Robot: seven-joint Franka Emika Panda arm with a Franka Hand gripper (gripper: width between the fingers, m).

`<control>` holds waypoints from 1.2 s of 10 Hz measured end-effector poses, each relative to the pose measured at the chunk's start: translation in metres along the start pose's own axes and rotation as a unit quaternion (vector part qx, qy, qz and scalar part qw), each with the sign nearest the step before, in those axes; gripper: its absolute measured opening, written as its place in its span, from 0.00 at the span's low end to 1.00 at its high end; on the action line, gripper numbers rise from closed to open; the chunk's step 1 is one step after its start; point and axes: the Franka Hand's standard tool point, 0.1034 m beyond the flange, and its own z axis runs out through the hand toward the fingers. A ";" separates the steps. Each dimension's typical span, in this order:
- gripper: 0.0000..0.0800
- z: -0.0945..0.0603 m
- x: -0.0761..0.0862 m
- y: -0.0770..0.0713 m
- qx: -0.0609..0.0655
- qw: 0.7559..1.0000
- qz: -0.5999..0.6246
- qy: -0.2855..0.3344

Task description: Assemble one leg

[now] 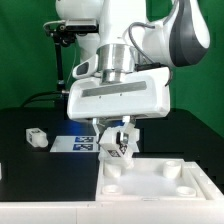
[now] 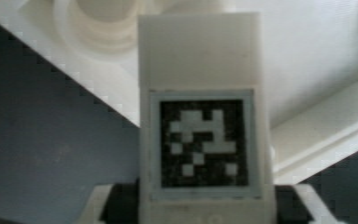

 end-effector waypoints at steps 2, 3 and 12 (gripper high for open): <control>0.36 0.001 0.007 0.008 -0.005 0.999 -0.038 0.007; 0.36 0.000 0.009 0.011 -0.009 0.998 -0.057 0.013; 0.36 -0.013 -0.002 0.010 -0.003 1.000 -0.017 -0.003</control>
Offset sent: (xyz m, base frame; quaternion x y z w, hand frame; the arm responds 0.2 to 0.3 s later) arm 0.0277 0.0302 0.0707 -0.0825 0.0725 -0.1709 0.9791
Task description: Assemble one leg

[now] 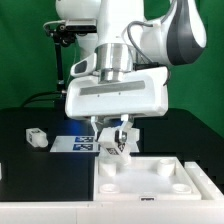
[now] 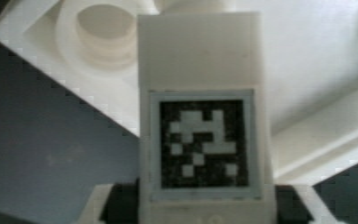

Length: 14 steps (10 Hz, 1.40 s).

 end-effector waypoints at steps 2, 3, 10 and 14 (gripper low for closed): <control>0.36 0.003 0.012 0.021 -0.006 1.000 -0.019 -0.023; 0.36 0.011 0.024 0.034 -0.010 0.999 -0.028 -0.041; 0.36 0.021 0.039 0.053 -0.032 0.997 -0.069 -0.027; 0.36 0.030 0.060 0.117 -0.044 0.989 -0.130 -0.060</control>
Offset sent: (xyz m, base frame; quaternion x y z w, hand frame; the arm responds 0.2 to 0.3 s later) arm 0.0326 -0.0422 0.0273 -0.1144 -0.0780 -0.1365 0.9809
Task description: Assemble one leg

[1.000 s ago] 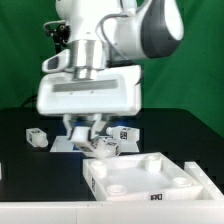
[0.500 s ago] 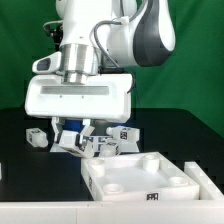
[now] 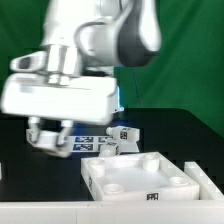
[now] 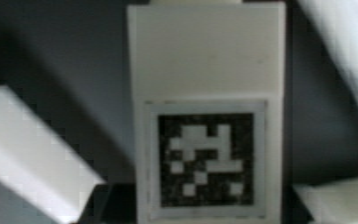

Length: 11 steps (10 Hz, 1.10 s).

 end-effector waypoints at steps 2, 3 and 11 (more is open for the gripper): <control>0.36 0.009 -0.015 0.014 0.002 1.000 0.004 -0.029; 0.36 0.015 -0.023 0.021 -0.006 0.999 0.002 -0.032; 0.71 0.031 -0.047 0.025 -0.036 0.999 -0.006 -0.008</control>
Offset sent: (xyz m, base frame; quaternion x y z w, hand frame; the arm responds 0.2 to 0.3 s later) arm -0.0247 0.0185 -0.0314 0.0194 0.0129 0.0231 0.9995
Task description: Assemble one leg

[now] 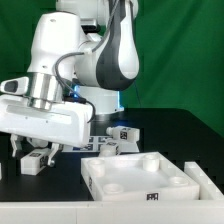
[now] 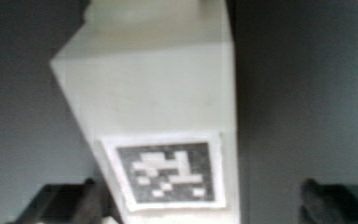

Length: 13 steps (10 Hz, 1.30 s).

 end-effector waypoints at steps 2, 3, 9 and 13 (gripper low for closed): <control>0.78 0.002 -0.003 -0.002 0.006 1.000 0.004 -0.013; 0.81 0.001 -0.008 -0.016 0.044 0.996 0.026 -0.076; 0.81 -0.018 0.024 -0.030 0.092 0.927 0.010 -0.364; 0.81 -0.020 0.020 -0.035 0.091 0.904 -0.007 -0.418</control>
Offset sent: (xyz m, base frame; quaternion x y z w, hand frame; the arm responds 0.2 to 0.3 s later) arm 0.0101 0.0043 0.0227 0.0254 -0.1862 0.0289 0.9818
